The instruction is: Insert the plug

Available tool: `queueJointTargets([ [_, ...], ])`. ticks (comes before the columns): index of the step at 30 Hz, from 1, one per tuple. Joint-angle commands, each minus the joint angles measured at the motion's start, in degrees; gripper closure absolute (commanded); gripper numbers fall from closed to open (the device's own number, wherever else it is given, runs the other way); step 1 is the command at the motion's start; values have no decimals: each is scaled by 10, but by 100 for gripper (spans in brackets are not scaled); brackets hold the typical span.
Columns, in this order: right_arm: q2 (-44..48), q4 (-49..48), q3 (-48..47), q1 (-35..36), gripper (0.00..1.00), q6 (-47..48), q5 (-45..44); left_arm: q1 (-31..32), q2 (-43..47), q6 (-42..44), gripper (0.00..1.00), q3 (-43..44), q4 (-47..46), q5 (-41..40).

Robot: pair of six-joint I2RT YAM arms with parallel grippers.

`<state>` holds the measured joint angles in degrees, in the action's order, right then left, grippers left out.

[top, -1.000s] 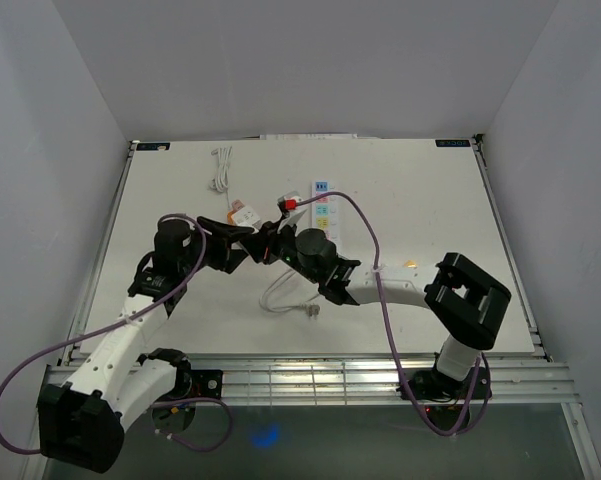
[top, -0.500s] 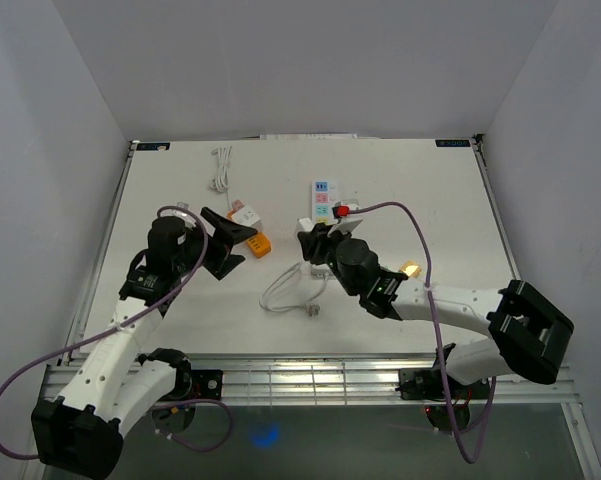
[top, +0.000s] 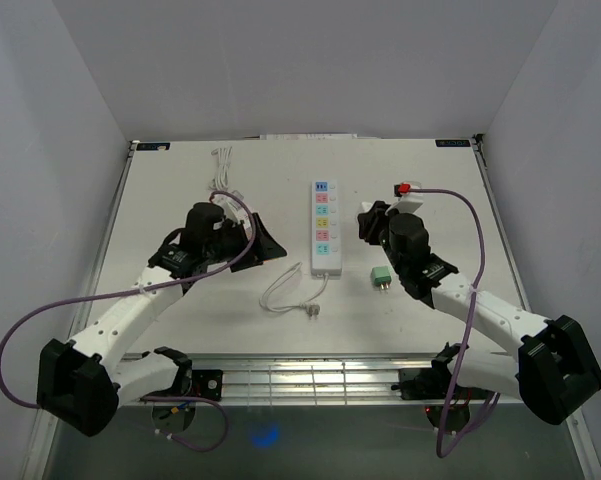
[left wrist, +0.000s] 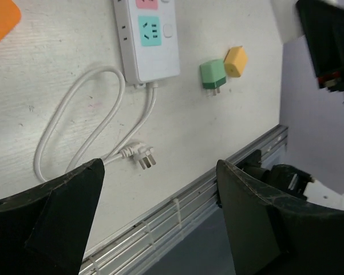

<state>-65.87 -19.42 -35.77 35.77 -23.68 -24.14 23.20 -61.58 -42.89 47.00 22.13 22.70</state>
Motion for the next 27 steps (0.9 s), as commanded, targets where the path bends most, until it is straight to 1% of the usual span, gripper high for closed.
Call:
queueJointTargets([
  [1, 16, -2, -28, -26, 92, 16, 33, 73, -33, 52, 11, 31, 8, -100],
  [2, 14, 1, -29, -37, 92, 17, 40, 100, -55, 54, 13, 34, 7, -116],
  [3, 10, 3, -32, -41, 92, 18, 44, 113, -64, 58, 14, 39, 7, -134],
  [4, 8, 3, -32, -46, 92, 18, 47, 127, -73, 60, 15, 48, 7, -172],
  [5, 4, 5, -32, -55, 92, 17, 59, 154, -88, 64, 18, 52, 7, -191],
  [8, 2, 1, -20, -68, 92, 18, 91, 198, -112, 90, 22, 63, -3, -265],
  [11, 1, -32, 4, -72, 92, 16, 123, 223, -146, 112, 23, 71, -16, -304],
  [13, -1, -39, 9, -73, 92, 16, 128, 235, -170, 128, 25, 77, -29, -308],
  [14, -2, -39, 8, -75, 92, 18, 130, 248, -177, 135, 28, 84, -44, -306],
  [15, -2, -38, 8, -76, 92, 19, 130, 255, -185, 146, 35, 88, -51, -303],
  [17, 3, -38, 11, -79, 92, 21, 128, 276, -210, 162, 36, 102, -53, -317],
  [20, 13, -38, 16, -82, 92, 25, 124, 289, -253, 179, 36, 132, -46, -329],
  [27, 20, -38, 20, -90, 92, 30, 122, 299, -336, 190, 36, 177, -43, -297],
])
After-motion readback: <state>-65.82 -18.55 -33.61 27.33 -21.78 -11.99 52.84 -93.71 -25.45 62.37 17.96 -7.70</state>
